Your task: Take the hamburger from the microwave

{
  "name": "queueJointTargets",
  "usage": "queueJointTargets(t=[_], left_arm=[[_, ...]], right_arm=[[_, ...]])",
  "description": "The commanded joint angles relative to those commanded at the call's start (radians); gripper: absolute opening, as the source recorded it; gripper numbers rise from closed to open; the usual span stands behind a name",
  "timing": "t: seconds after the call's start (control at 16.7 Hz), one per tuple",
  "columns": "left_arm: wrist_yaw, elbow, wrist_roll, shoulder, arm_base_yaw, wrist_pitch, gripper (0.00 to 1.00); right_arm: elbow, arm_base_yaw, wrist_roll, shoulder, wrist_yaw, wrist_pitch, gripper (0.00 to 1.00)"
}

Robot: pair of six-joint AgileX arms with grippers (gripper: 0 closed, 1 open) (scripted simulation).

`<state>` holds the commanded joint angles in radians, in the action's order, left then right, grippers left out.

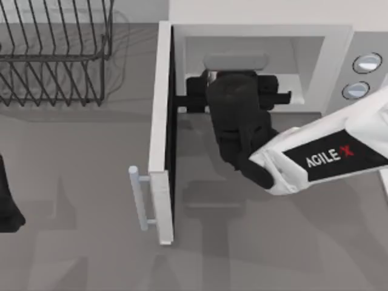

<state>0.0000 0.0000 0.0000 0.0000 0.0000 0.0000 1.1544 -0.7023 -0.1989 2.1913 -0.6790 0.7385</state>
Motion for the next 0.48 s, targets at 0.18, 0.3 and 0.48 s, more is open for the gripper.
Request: queueJointTargets(t=[0.18, 0.3, 0.48], left_arm=[[0.0, 0.0, 0.0, 0.0, 0.0, 0.0, 1.0], [0.0, 0.0, 0.0, 0.0, 0.0, 0.0, 1.0], [0.0, 0.0, 0.0, 0.0, 0.0, 0.0, 1.0]], right_arm=[[-0.029, 0.024, 0.004, -0.037, 0.023, -0.024, 0.0], [-0.079, 0.067, 0.01, -0.115, 0.063, -0.066, 0.0], [-0.182, 0.153, 0.024, -0.304, 0.144, -0.152, 0.0]])
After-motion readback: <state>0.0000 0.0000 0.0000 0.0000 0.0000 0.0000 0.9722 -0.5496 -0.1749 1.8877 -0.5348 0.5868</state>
